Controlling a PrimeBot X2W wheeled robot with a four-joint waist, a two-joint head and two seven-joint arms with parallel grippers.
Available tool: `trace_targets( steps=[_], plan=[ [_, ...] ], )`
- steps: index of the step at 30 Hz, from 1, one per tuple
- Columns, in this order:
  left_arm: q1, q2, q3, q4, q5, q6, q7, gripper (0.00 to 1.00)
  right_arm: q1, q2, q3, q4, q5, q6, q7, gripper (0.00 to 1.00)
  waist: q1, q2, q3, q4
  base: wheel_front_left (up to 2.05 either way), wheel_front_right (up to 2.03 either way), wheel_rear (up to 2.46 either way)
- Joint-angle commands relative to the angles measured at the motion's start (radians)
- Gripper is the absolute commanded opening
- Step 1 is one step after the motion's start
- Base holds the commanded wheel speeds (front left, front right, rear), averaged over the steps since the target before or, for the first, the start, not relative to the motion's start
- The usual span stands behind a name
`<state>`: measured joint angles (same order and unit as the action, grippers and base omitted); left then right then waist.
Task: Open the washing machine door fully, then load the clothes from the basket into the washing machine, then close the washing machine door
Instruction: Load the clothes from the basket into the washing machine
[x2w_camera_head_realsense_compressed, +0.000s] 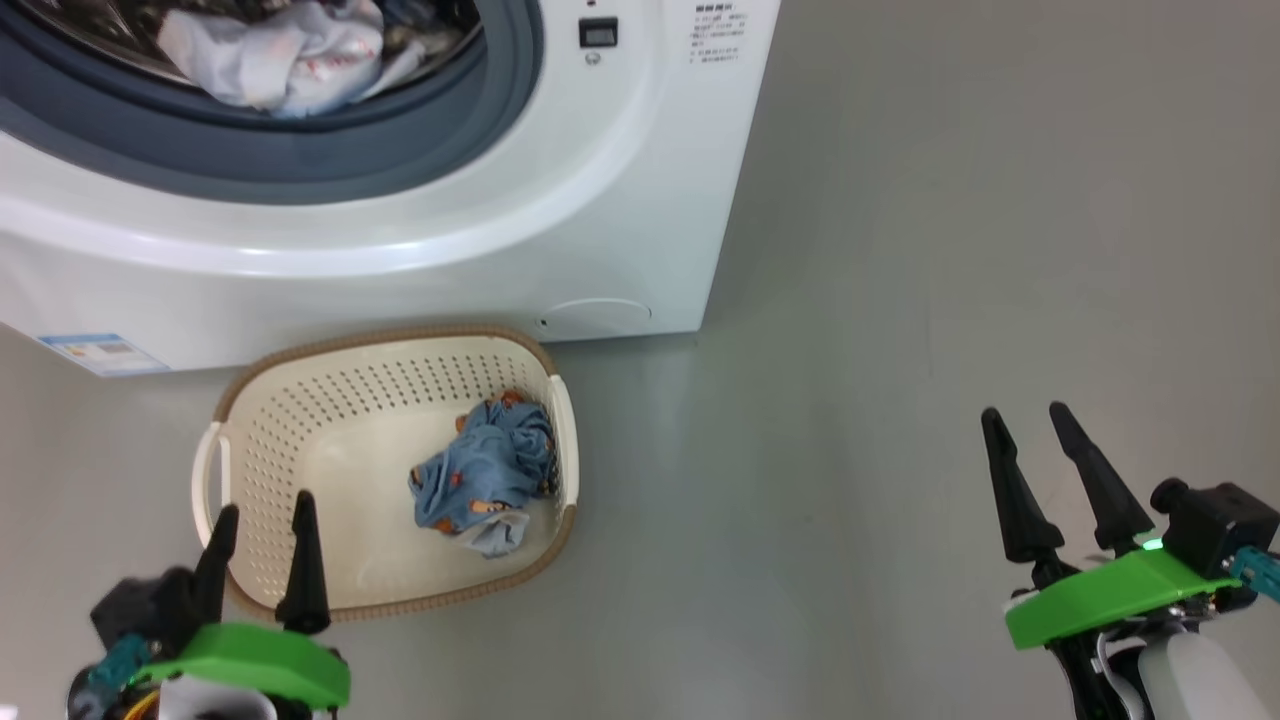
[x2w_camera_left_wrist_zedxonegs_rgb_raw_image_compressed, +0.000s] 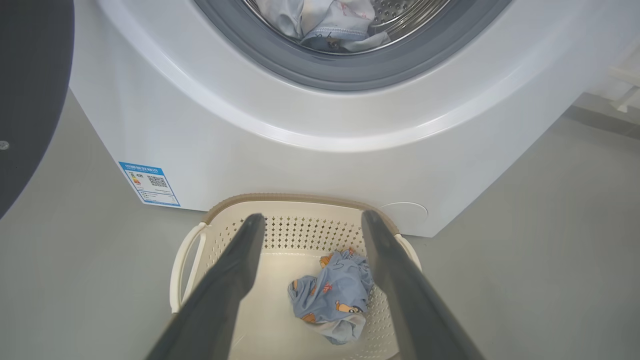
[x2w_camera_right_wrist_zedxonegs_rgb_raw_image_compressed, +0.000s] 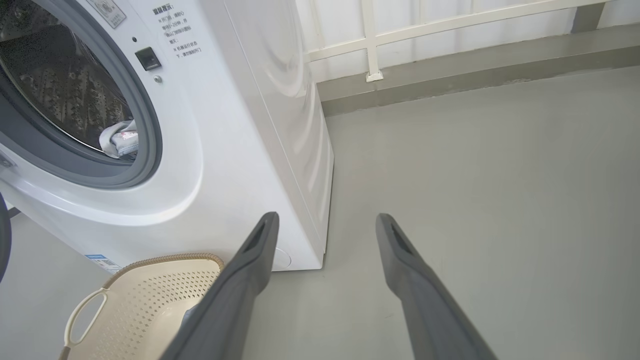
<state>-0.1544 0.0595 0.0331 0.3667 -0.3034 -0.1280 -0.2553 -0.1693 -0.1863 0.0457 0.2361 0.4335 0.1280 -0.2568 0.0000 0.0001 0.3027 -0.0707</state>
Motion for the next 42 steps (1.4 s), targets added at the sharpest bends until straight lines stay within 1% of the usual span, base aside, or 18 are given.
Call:
trace_targets(
  steps=[1,10,15,20,27,31,36,37,39,40,42],
  plan=[
    [-0.048,0.027,0.019,0.005,-0.011,-0.003,-0.006,1.00,-0.026,-0.003,0.025,-0.027,-0.008,0.003,-0.005,1.00,0.0000,-0.0001,0.047,-0.008,0.00,0.00,0.00],
    [-0.206,0.055,-0.051,0.183,-0.054,-0.003,-0.006,1.00,-0.089,0.013,0.043,-0.031,-0.010,0.003,-0.005,1.00,0.0000,-0.0001,0.147,-0.026,0.00,0.00,0.00],
    [-0.302,0.069,-0.113,0.299,-0.076,-0.003,-0.006,1.00,-0.119,0.017,0.051,-0.033,-0.008,0.003,-0.005,1.00,0.0000,-0.0001,0.208,-0.032,0.00,0.00,0.00],
    [-0.407,0.088,-0.189,0.432,-0.086,-0.003,-0.006,1.00,-0.150,0.027,0.072,-0.035,-0.009,0.003,-0.005,1.00,0.0000,-0.0001,0.268,-0.052,0.00,0.00,0.00],
    [-0.549,0.109,-0.296,0.593,-0.139,-0.003,-0.006,1.00,-0.184,0.040,0.095,-0.040,-0.007,0.003,-0.005,1.00,0.0000,-0.0001,0.347,-0.083,0.00,0.00,0.00],
    [-0.622,0.123,-0.373,0.680,-0.170,-0.003,-0.006,1.00,-0.200,0.046,0.104,-0.043,-0.006,0.003,-0.005,1.00,0.0000,-0.0001,0.388,-0.097,0.00,0.00,0.00],
    [-0.698,0.135,-0.461,0.748,-0.220,-0.003,0.003,1.00,-0.220,0.054,0.105,-0.053,-0.006,0.003,-0.005,1.00,0.0000,-0.0001,0.433,-0.109,0.00,0.00,0.00],
    [-0.698,0.135,-0.461,0.748,-0.220,-0.003,0.003,1.00,-0.220,0.054,0.105,-0.053,-0.006,0.003,-0.005,1.00,0.0000,-0.0001,0.433,-0.109,0.00,0.00,0.00],
    [-0.723,0.141,-0.491,0.767,-0.240,-0.003,0.012,1.00,-0.228,0.057,0.106,-0.057,-0.007,0.003,-0.005,1.00,0.0000,-0.0001,0.450,-0.113,0.00,0.00,0.00],
    [-0.744,0.147,-0.520,0.781,-0.260,-0.003,0.021,1.00,-0.235,0.060,0.108,-0.062,-0.008,0.003,-0.005,1.00,0.0000,-0.0001,0.464,-0.118,0.00,0.00,0.00],
    [-0.753,0.149,-0.535,0.786,-0.269,-0.003,0.026,1.00,-0.239,0.062,0.110,-0.063,-0.007,0.003,-0.005,1.00,0.0000,-0.0001,0.469,-0.120,0.00,0.00,0.00]
  ],
)
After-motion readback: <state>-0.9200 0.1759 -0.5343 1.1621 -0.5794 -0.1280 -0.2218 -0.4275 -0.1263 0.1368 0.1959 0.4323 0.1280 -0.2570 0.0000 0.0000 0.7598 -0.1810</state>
